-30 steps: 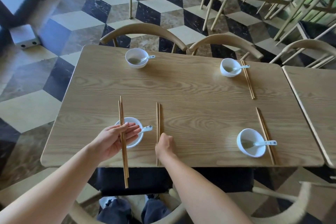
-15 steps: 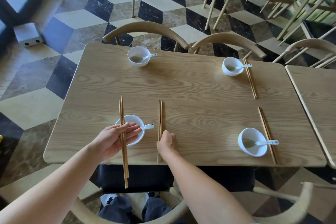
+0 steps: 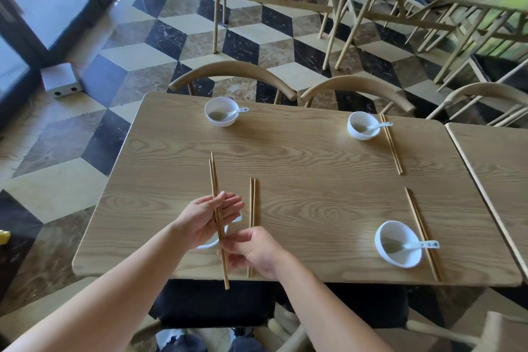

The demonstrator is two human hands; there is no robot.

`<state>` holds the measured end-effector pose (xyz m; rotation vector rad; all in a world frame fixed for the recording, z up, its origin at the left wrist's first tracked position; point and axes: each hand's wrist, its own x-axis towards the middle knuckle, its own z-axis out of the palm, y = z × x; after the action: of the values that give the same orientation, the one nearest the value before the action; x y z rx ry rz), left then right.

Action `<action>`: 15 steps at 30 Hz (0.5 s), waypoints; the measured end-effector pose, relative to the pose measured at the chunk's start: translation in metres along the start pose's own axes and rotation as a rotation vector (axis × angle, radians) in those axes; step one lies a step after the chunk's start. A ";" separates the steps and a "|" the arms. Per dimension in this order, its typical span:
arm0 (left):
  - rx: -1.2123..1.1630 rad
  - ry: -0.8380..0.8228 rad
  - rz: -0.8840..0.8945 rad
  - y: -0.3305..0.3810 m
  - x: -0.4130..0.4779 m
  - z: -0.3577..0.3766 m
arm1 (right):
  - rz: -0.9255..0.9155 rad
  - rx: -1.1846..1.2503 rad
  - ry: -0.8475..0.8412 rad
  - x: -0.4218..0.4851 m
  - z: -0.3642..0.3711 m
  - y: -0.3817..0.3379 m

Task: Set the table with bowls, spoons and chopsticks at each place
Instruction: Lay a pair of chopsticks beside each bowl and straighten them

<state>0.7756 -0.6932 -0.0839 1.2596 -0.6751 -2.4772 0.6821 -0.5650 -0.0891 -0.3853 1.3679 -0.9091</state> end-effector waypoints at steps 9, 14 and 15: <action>0.035 0.011 0.044 0.008 0.008 0.019 | -0.066 0.014 -0.005 -0.018 -0.012 -0.014; -0.006 -0.004 0.042 0.010 0.014 0.020 | -0.038 -0.022 -0.037 -0.021 -0.016 -0.015; -0.016 -0.005 0.045 0.010 0.016 0.021 | -0.032 -0.025 -0.039 -0.021 -0.016 -0.015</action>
<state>0.7499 -0.7030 -0.0791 1.2190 -0.6755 -2.4462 0.6633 -0.5548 -0.0681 -0.4432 1.3422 -0.9073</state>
